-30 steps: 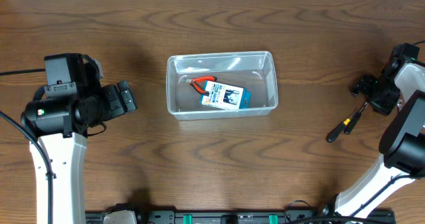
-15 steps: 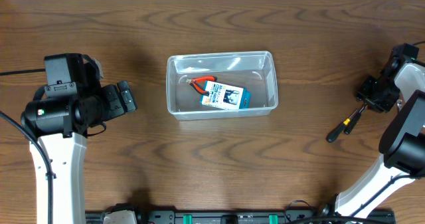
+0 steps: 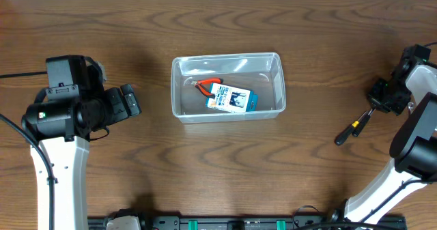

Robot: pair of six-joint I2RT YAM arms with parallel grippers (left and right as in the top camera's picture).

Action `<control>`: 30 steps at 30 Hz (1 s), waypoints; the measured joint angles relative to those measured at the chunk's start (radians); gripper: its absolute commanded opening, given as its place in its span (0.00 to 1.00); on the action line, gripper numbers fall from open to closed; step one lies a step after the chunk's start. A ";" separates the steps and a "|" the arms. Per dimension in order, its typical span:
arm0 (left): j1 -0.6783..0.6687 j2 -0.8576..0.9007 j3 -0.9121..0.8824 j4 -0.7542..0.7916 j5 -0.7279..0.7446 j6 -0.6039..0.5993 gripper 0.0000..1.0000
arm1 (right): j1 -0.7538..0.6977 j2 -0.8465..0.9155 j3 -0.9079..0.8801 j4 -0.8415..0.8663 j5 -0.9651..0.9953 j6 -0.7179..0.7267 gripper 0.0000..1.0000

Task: Pack container
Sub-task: 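Move the right gripper to the claw hammer and grasp its handle, then carry the hammer left and lower it into the container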

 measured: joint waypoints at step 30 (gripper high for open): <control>0.000 0.000 0.000 -0.003 0.000 0.000 0.96 | 0.397 -0.504 0.074 -0.005 -0.084 -0.314 0.01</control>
